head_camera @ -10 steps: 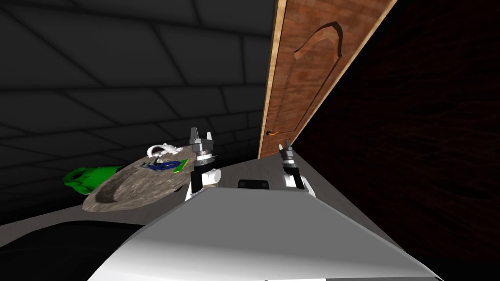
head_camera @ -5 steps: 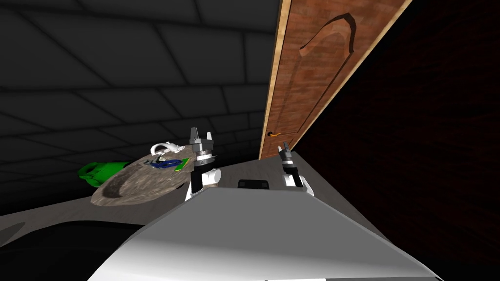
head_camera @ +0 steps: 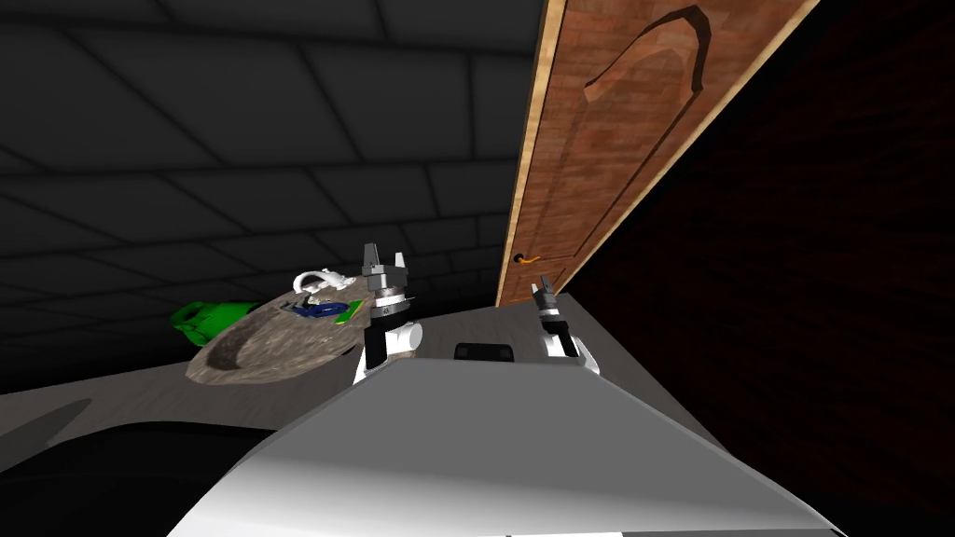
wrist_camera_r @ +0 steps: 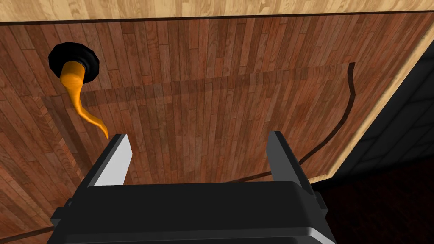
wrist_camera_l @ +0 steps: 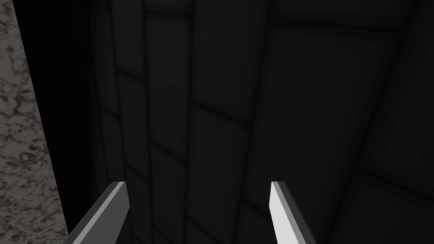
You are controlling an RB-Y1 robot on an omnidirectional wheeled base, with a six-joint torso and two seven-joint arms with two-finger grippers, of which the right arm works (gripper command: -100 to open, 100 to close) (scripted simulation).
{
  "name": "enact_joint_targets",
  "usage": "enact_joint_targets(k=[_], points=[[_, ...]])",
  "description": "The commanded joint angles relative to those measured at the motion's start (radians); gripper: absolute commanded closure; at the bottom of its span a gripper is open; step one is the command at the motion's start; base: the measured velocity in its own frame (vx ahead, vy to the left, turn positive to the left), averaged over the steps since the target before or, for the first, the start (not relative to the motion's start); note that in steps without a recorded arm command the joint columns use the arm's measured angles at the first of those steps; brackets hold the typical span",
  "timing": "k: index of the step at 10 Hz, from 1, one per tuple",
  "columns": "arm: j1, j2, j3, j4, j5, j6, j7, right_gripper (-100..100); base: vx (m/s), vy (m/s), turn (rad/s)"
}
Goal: Pull the door open
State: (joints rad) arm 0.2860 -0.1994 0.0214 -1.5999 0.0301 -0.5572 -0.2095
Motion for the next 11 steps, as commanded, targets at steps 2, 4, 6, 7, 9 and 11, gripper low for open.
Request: enact_joint_targets(k=[2,4,6,7,9,11], points=[[-0.033,-0.033,-0.006,0.087,-0.01,-0.028,-0.012,-100,0.052,-0.061,0.133],[-0.048,-0.048,-0.009,0.145,-0.014,-0.04,-0.017,-100,0.05,-0.05,0.095],[-0.063,-0.062,-0.011,0.19,-0.019,-0.052,-0.021,-100,0.04,-0.031,0.082],[-0.063,-0.062,-0.011,0.21,-0.019,-0.052,-0.021,-100,0.035,-0.04,0.059],[-0.093,-0.089,-0.016,0.282,-0.027,-0.075,-0.03,-100,0.049,-0.054,0.143],[-0.107,-0.102,-0.019,0.339,-0.031,-0.086,-0.035,-100,0.046,-0.052,0.07]])
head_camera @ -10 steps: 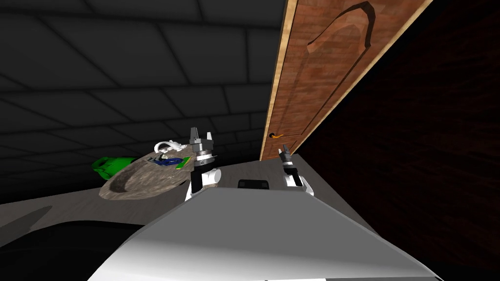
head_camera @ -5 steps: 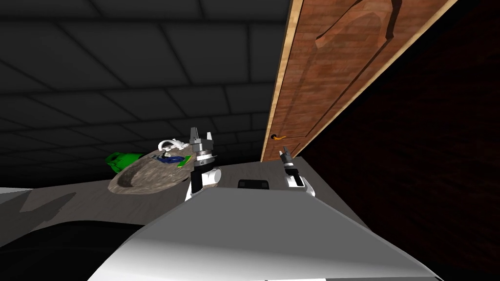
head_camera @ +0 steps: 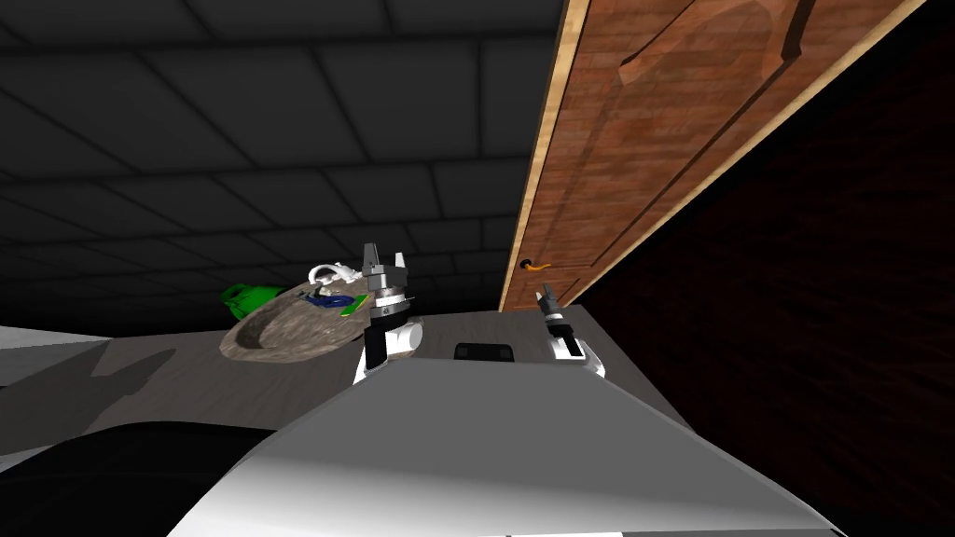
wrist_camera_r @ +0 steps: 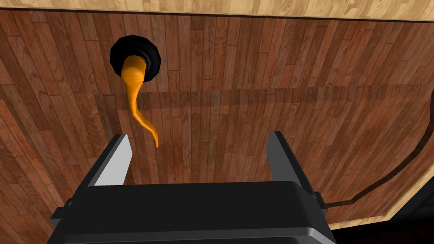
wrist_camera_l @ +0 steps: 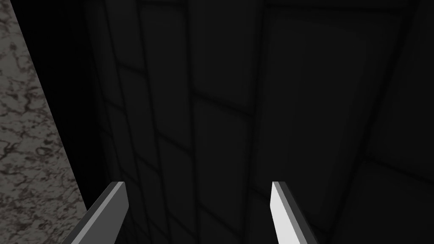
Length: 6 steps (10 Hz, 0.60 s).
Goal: Pull the door open
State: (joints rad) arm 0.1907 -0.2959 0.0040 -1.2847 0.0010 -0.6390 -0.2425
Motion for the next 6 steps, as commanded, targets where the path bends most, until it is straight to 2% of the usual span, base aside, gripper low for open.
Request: enact_joint_targets(k=[1,3,4,5,6], points=[[-0.012,-0.006,-0.001,0.035,-0.002,-0.004,-0.002,-100,0.034,-0.039,0.056],[-0.038,-0.03,-0.005,0.102,-0.009,-0.025,-0.01,-100,0.048,-0.05,0.118],[-0.038,-0.03,-0.005,0.119,-0.009,-0.025,-0.01,-100,0.04,-0.053,0.061],[-0.05,-0.042,-0.007,0.152,-0.013,-0.035,-0.014,-100,0.037,-0.04,0.099],[-0.05,-0.042,-0.007,0.159,-0.013,-0.035,-0.014,-100,0.039,-0.035,0.04]])
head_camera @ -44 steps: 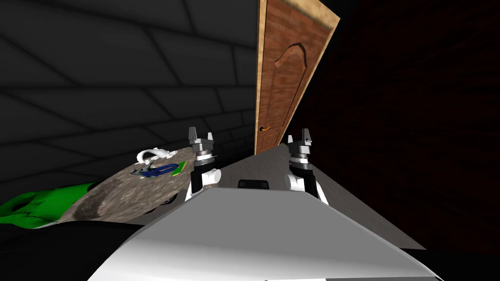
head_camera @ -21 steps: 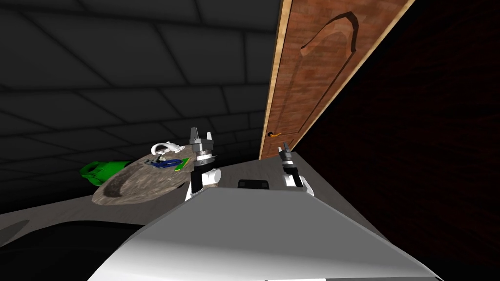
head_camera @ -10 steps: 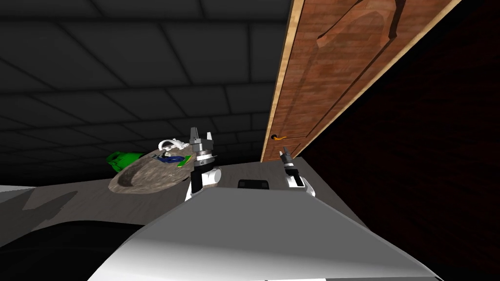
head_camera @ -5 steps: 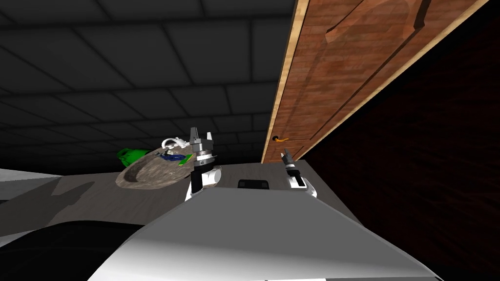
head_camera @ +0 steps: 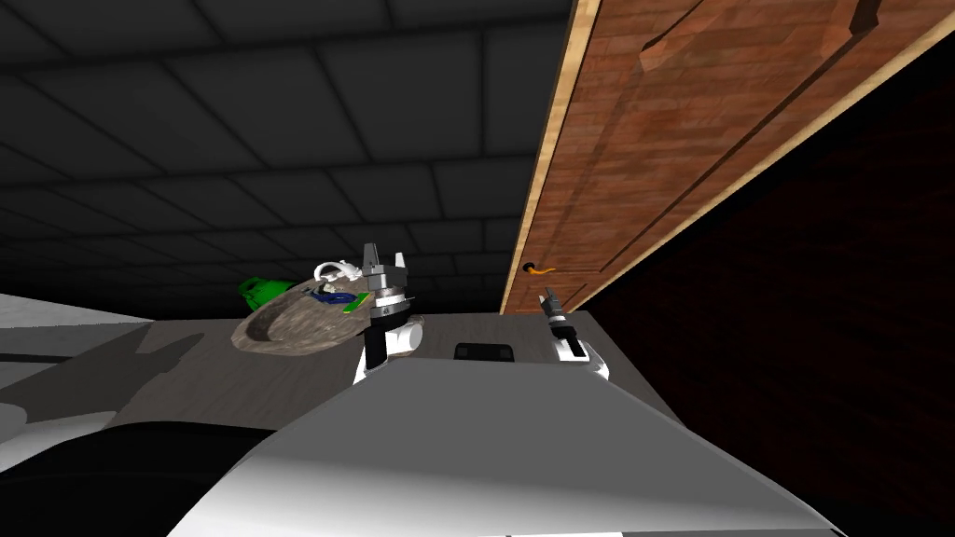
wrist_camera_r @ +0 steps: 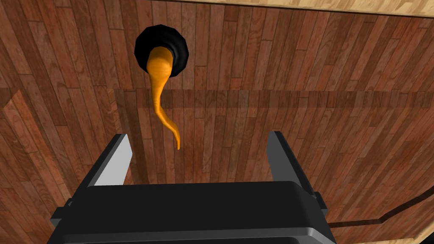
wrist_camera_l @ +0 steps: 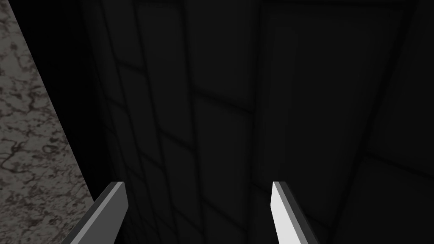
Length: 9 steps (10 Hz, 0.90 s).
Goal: Pull the door open
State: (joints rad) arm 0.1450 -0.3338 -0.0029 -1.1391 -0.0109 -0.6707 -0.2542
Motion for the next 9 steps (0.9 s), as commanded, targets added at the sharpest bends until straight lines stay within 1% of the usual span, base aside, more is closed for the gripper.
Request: enact_joint_targets(k=[1,3,5,6,7,8,9], points=[[-0.016,-0.014,-0.002,0.05,-0.004,-0.012,-0.005,-100,0.045,-0.037,0.067],[-0.037,-0.033,-0.006,0.116,-0.01,-0.029,-0.012,-100,0.056,-0.048,0.13],[-0.054,-0.049,-0.009,0.172,-0.015,-0.043,-0.017,-100,0.071,-0.074,0.081],[-0.06,-0.055,-0.01,0.192,-0.016,-0.047,-0.019,-100,0.05,-0.068,0.11],[-0.071,-0.064,-0.011,0.226,-0.019,-0.056,-0.022,-100,0.048,-0.062,0.105],[-0.077,-0.07,-0.012,0.245,-0.021,-0.06,-0.024,-100,0.052,-0.06,0.075],[-0.073,-0.069,-0.012,0.228,-0.02,-0.054,-0.026,-100,0.023,-0.028,0.015]])
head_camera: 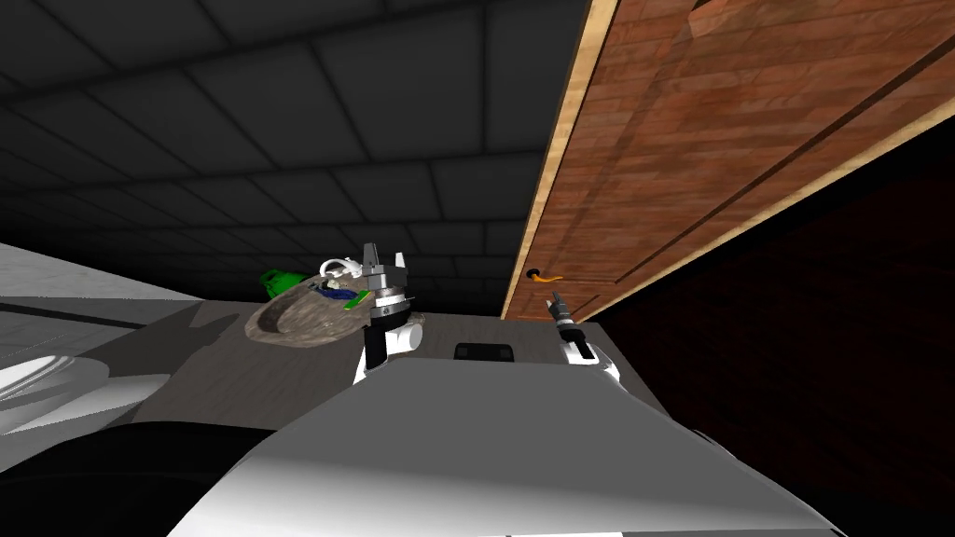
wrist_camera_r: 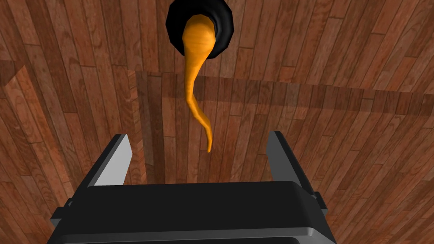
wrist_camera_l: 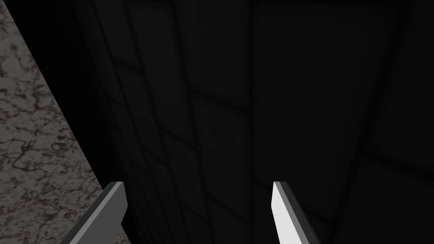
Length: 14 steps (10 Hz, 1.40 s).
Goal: Pull the door open
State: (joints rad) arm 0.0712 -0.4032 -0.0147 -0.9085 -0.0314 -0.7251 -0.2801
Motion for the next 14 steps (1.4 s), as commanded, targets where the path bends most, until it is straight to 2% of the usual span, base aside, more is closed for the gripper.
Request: enact_joint_targets(k=[1,7,8,9,14], points=[[-0.004,-0.004,-0.012,0.018,-0.007,-0.006,0.0,-100,0.112,-0.015,0.126],[-0.018,-0.018,-0.059,0.088,-0.033,-0.03,0.0,-100,0.206,-0.015,0.134],[-0.017,-0.017,-0.054,0.082,-0.031,-0.027,0.0,-100,0.084,-0.022,0.031],[-0.017,-0.017,-0.054,0.082,-0.031,-0.027,0.0,100,-0.008,0.003,-0.024],[-0.017,-0.017,-0.054,0.082,-0.031,-0.027,0.0,100,-0.017,0.002,-0.002]])
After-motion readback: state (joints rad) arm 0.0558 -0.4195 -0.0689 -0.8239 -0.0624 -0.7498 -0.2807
